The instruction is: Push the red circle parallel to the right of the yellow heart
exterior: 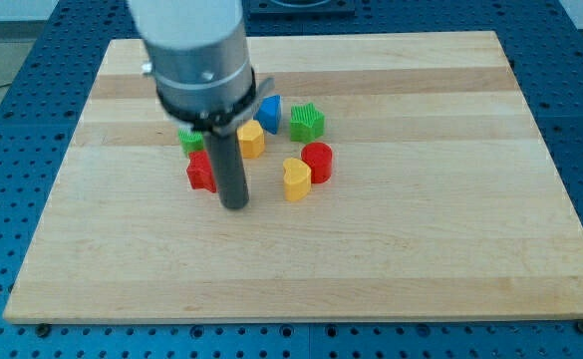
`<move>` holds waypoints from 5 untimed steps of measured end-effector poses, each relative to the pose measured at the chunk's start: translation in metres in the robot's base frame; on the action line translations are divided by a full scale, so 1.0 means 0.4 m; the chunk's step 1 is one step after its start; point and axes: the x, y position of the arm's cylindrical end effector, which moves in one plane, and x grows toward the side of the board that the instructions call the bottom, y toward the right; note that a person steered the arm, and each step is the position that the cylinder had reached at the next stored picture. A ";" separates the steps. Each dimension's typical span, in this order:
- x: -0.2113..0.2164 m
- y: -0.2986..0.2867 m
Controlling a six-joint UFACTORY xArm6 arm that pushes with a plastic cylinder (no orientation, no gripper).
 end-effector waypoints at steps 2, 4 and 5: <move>-0.136 0.232; -0.082 0.256; -0.038 0.353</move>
